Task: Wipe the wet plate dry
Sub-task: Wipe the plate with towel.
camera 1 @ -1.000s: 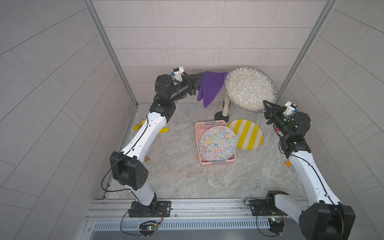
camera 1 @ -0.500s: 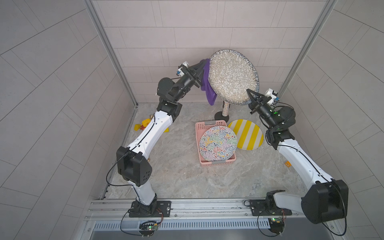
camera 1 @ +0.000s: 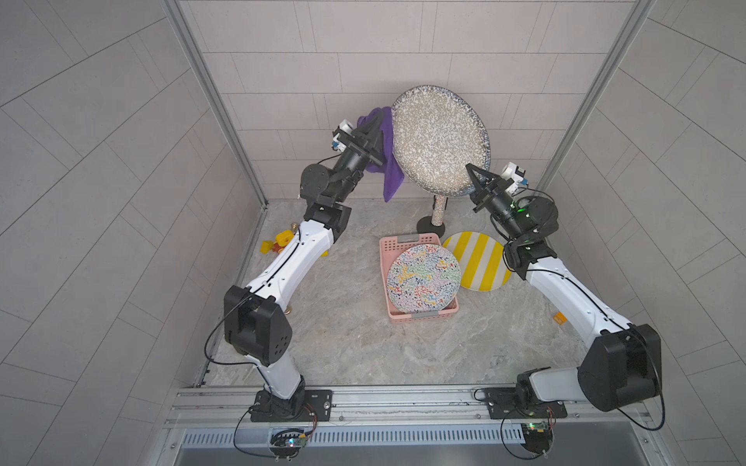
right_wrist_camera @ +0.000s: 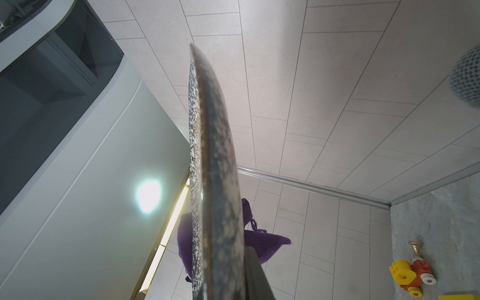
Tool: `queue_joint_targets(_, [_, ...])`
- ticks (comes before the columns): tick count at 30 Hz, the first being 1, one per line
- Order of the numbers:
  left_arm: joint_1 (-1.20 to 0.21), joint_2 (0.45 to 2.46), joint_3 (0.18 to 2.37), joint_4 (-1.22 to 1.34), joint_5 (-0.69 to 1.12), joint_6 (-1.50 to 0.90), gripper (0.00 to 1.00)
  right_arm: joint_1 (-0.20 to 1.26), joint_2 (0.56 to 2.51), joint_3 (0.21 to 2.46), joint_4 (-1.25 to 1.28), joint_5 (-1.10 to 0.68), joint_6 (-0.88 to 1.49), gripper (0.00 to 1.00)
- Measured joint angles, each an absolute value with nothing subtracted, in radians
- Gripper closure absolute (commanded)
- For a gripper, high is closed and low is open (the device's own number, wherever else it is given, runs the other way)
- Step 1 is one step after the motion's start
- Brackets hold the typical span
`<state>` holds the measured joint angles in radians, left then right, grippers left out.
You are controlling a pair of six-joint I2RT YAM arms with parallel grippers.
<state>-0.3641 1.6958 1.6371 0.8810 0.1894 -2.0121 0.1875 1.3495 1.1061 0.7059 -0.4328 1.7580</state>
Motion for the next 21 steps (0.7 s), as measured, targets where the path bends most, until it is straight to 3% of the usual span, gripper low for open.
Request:
queue_joint_targets(7, [-0.352, 1.73, 1.683, 0.839, 0.217, -2.012, 1.0, 0.16, 1.314, 1.104, 0.72, -0.439, 1.761, 1.0])
queue_joint_targets(15, [-0.397, 1.764, 1.787, 0.832, 0.203, -2.012, 1.0, 0.249, 1.322, 1.138, 0.733, -0.463, 1.747, 1.0])
queue_joint_targets(21, [-0.467, 1.797, 1.845, 0.811, 0.192, -2.012, 1.0, 0.295, 1.437, 1.312, 0.769, -0.499, 1.724, 1.0])
